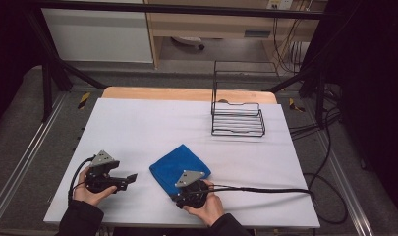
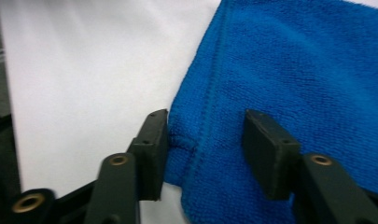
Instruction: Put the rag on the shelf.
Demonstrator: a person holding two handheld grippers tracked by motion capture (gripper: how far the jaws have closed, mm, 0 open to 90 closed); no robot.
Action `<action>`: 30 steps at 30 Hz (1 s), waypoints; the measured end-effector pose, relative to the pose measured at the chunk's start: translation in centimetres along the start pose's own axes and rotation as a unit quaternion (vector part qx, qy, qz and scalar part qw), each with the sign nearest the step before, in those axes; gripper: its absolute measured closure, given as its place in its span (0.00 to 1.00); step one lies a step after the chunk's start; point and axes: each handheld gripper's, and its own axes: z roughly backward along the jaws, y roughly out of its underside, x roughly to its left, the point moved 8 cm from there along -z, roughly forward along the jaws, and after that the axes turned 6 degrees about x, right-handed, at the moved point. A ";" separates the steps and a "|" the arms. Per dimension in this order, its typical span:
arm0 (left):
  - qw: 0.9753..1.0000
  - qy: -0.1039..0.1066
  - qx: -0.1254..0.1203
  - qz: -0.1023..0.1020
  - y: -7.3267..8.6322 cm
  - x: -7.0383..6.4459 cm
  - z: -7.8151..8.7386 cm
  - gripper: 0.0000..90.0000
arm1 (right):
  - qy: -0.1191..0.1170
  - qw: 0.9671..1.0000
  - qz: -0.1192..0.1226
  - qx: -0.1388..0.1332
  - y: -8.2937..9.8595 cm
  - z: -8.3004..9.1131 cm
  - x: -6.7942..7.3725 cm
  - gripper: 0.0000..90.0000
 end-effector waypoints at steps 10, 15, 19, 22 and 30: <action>1.000 -0.005 -0.005 -0.006 -0.1 -0.2 0.0 0.17 | 0.034 0.999 -0.003 0.003 0.0 0.0 -0.8 0.91; 1.000 -0.008 -0.012 -0.002 -0.2 0.0 0.2 0.18 | 0.022 0.999 -0.027 0.012 -0.3 0.2 -1.1 0.95; 1.000 -0.011 -0.015 0.005 -0.3 0.3 0.3 0.19 | 0.005 0.999 -0.043 0.003 -1.0 0.8 -0.9 0.96; 1.000 -0.012 -0.015 0.007 -0.3 0.5 0.3 0.19 | -0.011 0.998 -0.055 -0.001 -1.7 1.1 -0.6 0.96; 1.000 -0.014 -0.022 0.009 -0.3 0.7 0.5 0.19 | -0.055 0.994 -0.090 -0.001 -4.3 -0.6 1.9 0.95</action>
